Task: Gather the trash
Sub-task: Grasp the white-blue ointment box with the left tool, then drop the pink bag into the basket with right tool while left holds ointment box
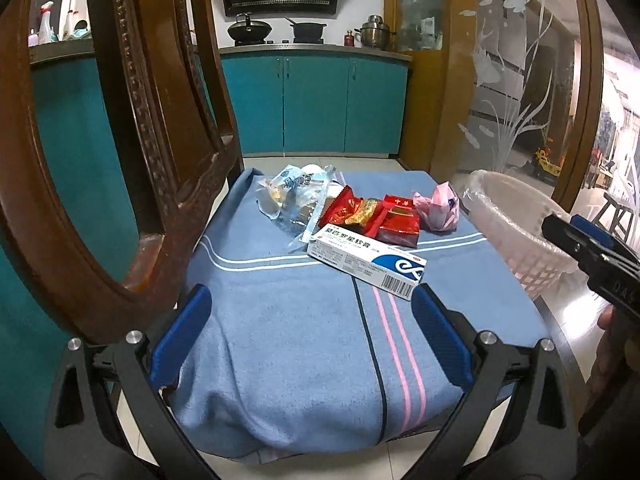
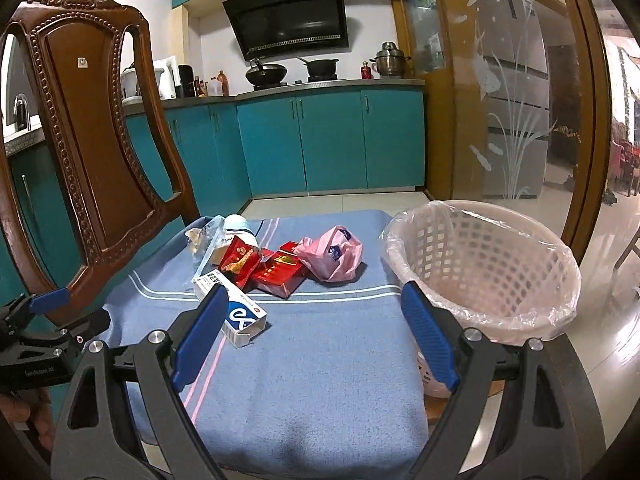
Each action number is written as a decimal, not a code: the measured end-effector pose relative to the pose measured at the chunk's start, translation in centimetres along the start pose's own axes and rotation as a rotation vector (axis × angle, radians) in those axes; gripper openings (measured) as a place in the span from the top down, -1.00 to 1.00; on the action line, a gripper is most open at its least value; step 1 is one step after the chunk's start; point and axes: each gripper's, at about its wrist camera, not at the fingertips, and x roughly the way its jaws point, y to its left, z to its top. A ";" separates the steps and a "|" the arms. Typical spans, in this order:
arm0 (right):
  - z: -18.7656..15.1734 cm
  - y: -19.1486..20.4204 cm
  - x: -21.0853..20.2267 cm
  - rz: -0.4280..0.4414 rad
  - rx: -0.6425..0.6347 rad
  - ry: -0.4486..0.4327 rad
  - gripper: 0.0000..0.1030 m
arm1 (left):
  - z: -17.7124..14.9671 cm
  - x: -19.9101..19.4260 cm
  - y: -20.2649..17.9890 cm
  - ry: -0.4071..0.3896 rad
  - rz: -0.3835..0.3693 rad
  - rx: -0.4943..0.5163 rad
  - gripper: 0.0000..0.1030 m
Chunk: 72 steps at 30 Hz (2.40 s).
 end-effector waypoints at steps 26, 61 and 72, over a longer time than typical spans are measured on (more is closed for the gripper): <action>0.2 -4.1 0.6 -0.029 0.144 -0.010 -0.67 | 2.7 15.8 -10.0 0.251 0.293 -0.335 -0.93; 3.6 -1.6 18.1 -0.015 0.235 0.224 -0.53 | 0.7 2.0 -0.1 0.035 -0.036 0.065 0.21; 5.3 -1.8 10.8 0.104 0.175 0.182 0.49 | 0.7 2.8 -0.9 0.043 -0.045 0.065 0.21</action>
